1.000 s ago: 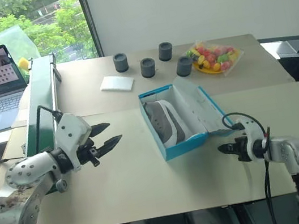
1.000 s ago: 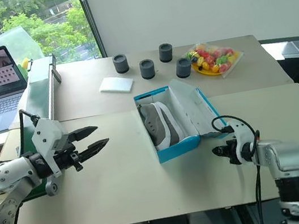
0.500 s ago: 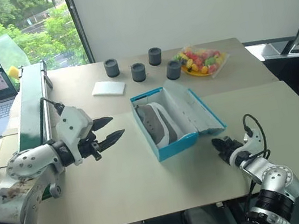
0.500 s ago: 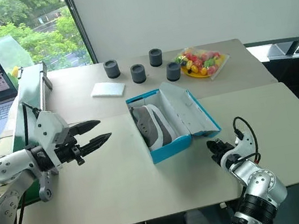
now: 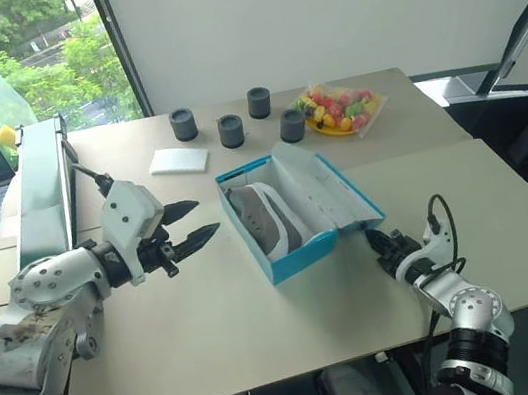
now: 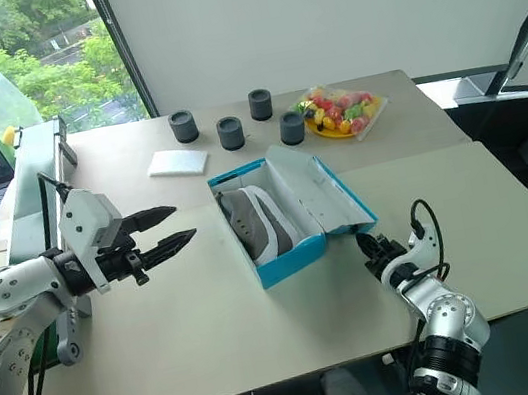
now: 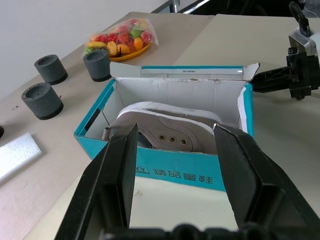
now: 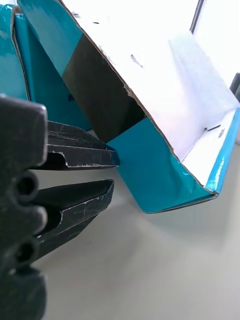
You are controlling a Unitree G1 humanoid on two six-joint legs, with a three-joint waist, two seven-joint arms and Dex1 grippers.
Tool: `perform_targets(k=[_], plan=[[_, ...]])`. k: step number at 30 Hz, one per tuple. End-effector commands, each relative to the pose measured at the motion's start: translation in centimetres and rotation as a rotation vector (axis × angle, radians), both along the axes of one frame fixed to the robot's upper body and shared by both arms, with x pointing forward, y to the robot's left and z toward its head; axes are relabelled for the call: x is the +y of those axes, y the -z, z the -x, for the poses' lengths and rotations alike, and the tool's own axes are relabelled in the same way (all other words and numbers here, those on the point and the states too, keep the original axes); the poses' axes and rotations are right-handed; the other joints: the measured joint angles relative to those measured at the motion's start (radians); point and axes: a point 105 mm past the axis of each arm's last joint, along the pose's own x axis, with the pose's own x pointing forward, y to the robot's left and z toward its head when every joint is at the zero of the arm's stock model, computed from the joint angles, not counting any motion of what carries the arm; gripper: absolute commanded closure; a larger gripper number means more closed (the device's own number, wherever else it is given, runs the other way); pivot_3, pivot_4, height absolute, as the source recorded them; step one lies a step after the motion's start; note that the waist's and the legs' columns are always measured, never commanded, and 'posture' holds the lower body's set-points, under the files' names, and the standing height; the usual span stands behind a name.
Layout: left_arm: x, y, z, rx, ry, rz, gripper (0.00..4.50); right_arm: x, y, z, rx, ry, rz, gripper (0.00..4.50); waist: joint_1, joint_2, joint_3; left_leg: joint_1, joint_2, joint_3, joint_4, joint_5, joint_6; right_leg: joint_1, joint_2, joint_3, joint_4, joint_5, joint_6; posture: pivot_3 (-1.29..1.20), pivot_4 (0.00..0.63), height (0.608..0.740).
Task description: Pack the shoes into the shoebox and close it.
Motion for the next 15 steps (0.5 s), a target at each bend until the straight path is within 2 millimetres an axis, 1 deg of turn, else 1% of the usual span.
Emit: perform_targets(k=[1,5,6,7,9,10,11,13,15], plan=[[0.1,-0.9,0.2,-0.044,-0.003,-0.004,1.96,2.5,0.5,-0.8,0.014,-0.058,-0.048,3.72,-0.005,0.0,0.0,0.0,0.0,0.0,0.0,0.0,0.0,0.0,0.0,0.0,0.0,0.0,0.0,0.0,0.15,0.739],[0.1,-0.9,0.2,-0.045,-0.009,-0.001,1.96,2.9,0.1,-1.3,0.005,-0.076,-0.03,3.72,-0.017,0.0,0.0,0.0,0.0,0.001,0.0,0.0,0.0,-0.001,0.0,0.001,0.0,0.0,0.0,0.0,0.15,0.739],[0.2,-1.0,0.2,-0.047,-0.012,-0.001,1.96,2.9,0.1,-1.3,0.019,-0.084,0.004,3.72,-0.019,0.0,0.0,0.0,0.0,0.001,-0.001,0.0,0.0,-0.001,0.0,0.001,0.0,0.0,0.0,0.0,0.15,0.739],[0.2,-1.0,0.2,-0.048,-0.015,-0.001,1.96,2.9,0.5,-1.1,0.048,-0.11,0.056,3.72,-0.02,0.0,0.0,0.0,0.0,0.001,-0.001,0.0,0.0,-0.001,0.0,0.002,0.0,0.0,0.0,0.0,0.15,0.739],[0.3,-1.1,0.2,-0.051,-0.019,-0.002,1.96,2.8,2.0,-0.4,0.145,-0.161,0.154,3.72,-0.02,0.0,0.0,0.0,0.0,0.002,-0.002,0.0,0.0,-0.002,0.0,0.002,0.0,0.0,0.0,0.0,0.15,0.739],[0.3,-1.1,0.3,-0.052,-0.02,-0.001,1.96,2.9,2.3,0.0,0.163,-0.189,0.19,3.72,-0.018,0.0,0.0,0.0,0.0,0.002,-0.002,0.0,0.0,-0.002,0.0,0.003,0.0,0.0,0.0,0.0,0.15,0.739],[0.3,-1.1,0.3,-0.052,-0.021,-0.001,1.96,3.0,2.4,0.2,0.168,-0.206,0.209,3.72,-0.015,0.0,0.0,0.0,0.0,0.002,-0.002,0.0,0.0,-0.002,0.0,0.003,0.0,0.0,0.0,0.0,0.15,0.739],[0.3,-1.1,0.3,-0.052,-0.025,0.002,1.96,3.4,3.5,1.0,0.222,-0.269,0.261,3.72,-0.009,0.0,0.0,-0.001,0.0,0.001,-0.002,0.0,0.0,-0.002,0.0,0.003,0.0,0.0,0.0,0.0,0.15,0.739],[0.3,-1.0,0.3,-0.05,-0.027,0.002,1.96,3.6,3.9,1.0,0.249,-0.276,0.251,3.72,-0.005,-0.001,0.0,-0.001,0.0,0.001,-0.003,0.0,-0.001,-0.002,0.0,0.003,-0.001,0.0,0.001,0.0,0.15,0.739]])
